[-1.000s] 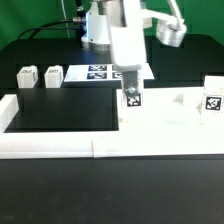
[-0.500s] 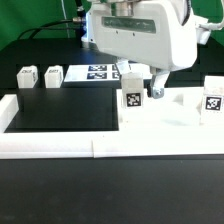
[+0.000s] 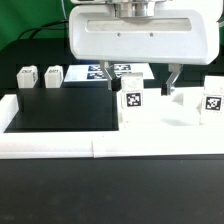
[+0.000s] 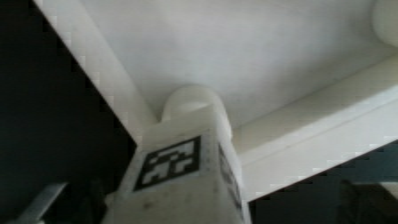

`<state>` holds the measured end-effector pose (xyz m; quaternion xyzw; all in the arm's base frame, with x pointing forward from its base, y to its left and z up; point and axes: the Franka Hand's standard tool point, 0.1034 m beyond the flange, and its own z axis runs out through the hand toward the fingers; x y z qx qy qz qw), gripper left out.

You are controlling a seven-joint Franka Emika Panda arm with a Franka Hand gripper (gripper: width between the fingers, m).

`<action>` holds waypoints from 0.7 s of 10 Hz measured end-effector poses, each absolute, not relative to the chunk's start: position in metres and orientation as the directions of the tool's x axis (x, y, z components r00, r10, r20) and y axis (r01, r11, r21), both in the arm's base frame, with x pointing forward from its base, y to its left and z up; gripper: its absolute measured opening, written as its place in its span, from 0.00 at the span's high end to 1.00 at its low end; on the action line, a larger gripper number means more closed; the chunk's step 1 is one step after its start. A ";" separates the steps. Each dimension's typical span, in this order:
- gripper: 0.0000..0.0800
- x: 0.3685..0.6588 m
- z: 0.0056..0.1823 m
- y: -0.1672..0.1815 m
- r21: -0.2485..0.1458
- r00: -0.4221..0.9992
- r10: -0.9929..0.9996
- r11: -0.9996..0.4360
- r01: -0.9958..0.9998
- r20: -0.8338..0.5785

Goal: Assemble square table

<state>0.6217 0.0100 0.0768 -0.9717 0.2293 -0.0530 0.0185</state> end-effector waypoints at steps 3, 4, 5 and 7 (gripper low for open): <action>0.42 0.622 0.077 0.011 -0.070 0.862 -0.500 -0.866 -0.495 0.089; 0.64 0.621 0.076 0.010 -0.073 0.829 -0.553 -0.833 -0.549 0.083; 0.63 0.621 0.076 0.009 -0.079 0.775 -0.627 -0.779 -0.622 0.076; 0.63 0.621 0.076 0.008 -0.093 0.672 -0.738 -0.675 -0.732 0.061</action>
Offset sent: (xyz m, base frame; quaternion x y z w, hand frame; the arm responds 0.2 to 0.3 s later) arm 0.0000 0.0000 0.0000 0.0000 0.0000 0.1296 0.9916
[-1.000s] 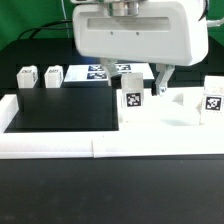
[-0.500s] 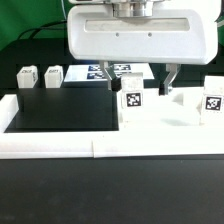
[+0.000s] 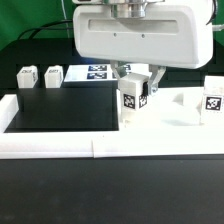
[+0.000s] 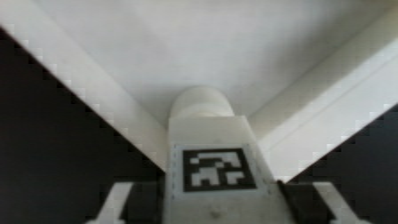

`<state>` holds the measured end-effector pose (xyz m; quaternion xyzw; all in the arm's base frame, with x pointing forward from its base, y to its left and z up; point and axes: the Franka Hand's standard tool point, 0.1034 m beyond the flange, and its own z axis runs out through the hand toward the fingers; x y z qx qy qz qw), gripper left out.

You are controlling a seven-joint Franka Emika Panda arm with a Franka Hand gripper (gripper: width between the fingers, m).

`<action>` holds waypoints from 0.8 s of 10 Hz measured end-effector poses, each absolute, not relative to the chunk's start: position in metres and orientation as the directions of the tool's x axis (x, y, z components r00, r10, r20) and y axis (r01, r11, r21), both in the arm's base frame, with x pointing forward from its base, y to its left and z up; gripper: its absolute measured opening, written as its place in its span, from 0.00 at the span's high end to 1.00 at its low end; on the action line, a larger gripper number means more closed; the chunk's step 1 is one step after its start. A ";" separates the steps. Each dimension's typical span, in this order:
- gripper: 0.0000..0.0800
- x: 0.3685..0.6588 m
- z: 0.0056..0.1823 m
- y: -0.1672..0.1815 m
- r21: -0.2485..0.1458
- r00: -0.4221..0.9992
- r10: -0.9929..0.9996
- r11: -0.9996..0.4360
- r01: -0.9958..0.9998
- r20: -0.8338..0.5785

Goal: Assemble square table

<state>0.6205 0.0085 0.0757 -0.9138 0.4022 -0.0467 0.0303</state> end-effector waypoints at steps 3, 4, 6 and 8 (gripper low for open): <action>0.63 0.620 0.073 0.011 -0.120 0.287 -0.958 -0.283 -0.952 -0.016; 0.63 0.619 0.072 0.015 -0.124 0.120 -0.991 -0.112 -0.986 -0.054; 0.63 0.621 0.073 0.019 -0.111 -0.092 -0.989 0.105 -0.988 -0.112; 0.63 0.621 0.073 0.020 -0.112 -0.077 -0.991 0.089 -0.990 -0.110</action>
Offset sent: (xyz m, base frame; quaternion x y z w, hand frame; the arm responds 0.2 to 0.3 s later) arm 0.0101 0.0222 -0.0085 0.0569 -0.0259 0.4257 0.9027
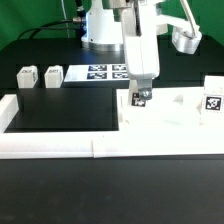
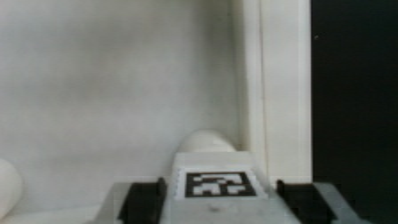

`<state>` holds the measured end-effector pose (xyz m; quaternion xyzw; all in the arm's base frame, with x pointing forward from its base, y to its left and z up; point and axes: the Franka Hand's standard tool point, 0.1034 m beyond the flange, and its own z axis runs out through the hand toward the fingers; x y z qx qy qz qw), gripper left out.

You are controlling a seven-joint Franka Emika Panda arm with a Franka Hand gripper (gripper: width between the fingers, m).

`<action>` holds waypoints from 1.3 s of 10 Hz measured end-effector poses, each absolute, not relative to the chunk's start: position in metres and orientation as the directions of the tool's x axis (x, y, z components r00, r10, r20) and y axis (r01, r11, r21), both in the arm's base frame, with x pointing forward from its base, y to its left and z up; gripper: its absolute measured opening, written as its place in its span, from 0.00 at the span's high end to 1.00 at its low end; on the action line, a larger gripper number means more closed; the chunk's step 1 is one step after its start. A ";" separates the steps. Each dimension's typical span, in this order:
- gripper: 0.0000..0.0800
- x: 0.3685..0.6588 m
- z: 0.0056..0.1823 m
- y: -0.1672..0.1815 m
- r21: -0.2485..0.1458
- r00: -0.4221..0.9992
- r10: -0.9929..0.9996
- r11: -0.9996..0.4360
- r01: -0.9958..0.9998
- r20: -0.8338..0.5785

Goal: Assemble square table

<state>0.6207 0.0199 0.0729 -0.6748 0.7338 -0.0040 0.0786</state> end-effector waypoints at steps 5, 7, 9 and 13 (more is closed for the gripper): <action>0.19 0.615 0.070 0.011 -0.157 0.456 -0.890 -0.448 -0.880 -0.019; 0.19 0.615 0.070 0.010 -0.157 0.591 -0.807 -0.585 -0.796 0.008; 0.19 0.616 0.071 0.011 -0.131 0.801 -0.596 -0.799 -0.586 0.051; 0.19 0.617 0.070 0.008 -0.101 0.923 -0.377 -0.924 -0.369 0.076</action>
Offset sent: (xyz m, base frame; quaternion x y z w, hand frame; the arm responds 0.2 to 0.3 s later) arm -0.0197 0.0075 -0.0062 0.0064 -0.0065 -0.4122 0.9110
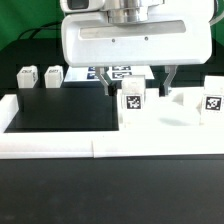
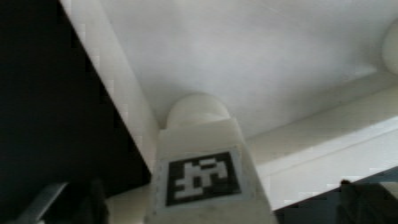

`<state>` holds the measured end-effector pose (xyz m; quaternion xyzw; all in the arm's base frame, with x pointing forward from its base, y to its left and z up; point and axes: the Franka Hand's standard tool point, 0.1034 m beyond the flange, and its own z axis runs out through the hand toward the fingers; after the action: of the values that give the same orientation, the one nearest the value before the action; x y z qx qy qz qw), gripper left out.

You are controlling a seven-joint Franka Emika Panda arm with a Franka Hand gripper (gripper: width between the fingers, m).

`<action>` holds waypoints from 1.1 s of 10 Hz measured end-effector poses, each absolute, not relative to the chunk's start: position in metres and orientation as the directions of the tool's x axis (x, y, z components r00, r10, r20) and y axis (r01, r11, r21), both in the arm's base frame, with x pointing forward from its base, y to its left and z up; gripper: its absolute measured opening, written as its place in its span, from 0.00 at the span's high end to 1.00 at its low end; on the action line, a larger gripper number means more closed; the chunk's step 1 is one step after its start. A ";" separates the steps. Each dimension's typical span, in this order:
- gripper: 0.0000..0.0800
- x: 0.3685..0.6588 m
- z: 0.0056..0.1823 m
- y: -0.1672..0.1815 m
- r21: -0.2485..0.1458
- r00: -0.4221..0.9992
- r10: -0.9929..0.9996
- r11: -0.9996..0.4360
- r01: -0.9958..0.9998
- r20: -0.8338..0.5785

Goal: Assemble square table

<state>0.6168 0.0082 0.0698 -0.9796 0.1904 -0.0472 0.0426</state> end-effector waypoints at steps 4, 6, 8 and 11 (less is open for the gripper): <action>0.64 0.616 0.069 0.007 -0.115 0.816 -0.575 -0.815 -0.568 0.051; 0.64 0.616 0.069 0.008 -0.122 0.720 -0.694 -0.717 -0.686 0.031; 0.64 0.619 0.070 0.008 -0.108 0.503 -0.864 -0.497 -0.861 -0.034; 0.64 0.620 0.068 0.008 -0.109 0.112 -0.983 -0.096 -0.989 -0.143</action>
Offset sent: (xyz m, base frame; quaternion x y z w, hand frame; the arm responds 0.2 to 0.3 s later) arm 0.0000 0.0000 0.0000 0.0000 0.0000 0.1938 0.9810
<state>0.6202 0.0083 0.0678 -0.7402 0.6662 0.0169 0.0888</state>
